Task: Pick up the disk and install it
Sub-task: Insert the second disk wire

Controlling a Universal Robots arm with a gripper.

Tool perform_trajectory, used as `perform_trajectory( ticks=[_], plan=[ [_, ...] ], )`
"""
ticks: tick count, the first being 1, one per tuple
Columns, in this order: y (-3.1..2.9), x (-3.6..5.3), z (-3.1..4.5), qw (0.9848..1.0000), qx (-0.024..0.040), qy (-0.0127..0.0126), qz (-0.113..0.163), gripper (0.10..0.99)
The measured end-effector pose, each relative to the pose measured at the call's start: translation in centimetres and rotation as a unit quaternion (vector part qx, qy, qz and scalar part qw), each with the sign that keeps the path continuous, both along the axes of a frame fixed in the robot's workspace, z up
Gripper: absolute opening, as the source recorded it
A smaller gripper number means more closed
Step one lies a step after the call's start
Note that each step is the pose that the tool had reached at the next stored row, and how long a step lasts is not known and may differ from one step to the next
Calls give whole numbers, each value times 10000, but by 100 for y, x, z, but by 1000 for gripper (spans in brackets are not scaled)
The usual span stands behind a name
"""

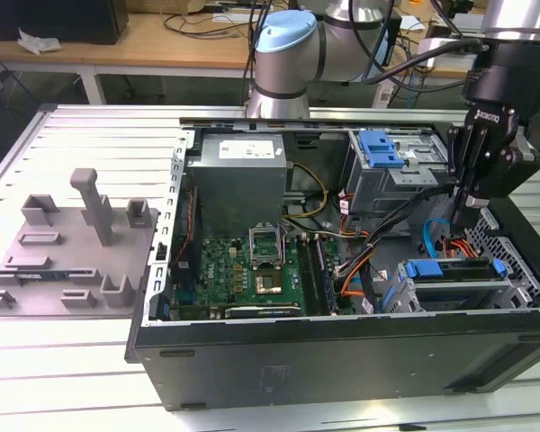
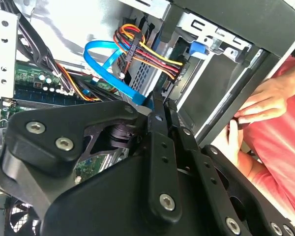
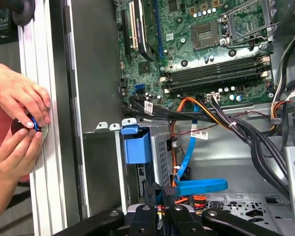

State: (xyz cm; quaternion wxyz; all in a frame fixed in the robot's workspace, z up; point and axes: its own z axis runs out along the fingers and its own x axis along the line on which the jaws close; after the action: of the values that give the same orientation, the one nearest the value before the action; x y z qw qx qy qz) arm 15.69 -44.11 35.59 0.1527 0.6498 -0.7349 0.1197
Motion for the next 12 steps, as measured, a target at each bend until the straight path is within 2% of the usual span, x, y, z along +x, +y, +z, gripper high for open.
perform_trajectory(
  ticks=[3, 4, 5, 8, 9, 10, 12],
  plan=[
    [0, 0, -1, 10000, 1, 0, 0, 161],
    [-12, -1, -2, 10000, 20, -1, -1, 161],
    [-34, -1, -1, 10000, 85, -8, 0, 161],
    [-117, -1, -1, 9993, 381, -44, 0, 161],
    [-150, -1, -1, 9990, 434, -55, 0, 161],
    [-164, -1, -1, 9990, 449, -65, 0, 161],
    [-209, -1, -1, 9987, 498, -108, 2, 161]
  ],
)
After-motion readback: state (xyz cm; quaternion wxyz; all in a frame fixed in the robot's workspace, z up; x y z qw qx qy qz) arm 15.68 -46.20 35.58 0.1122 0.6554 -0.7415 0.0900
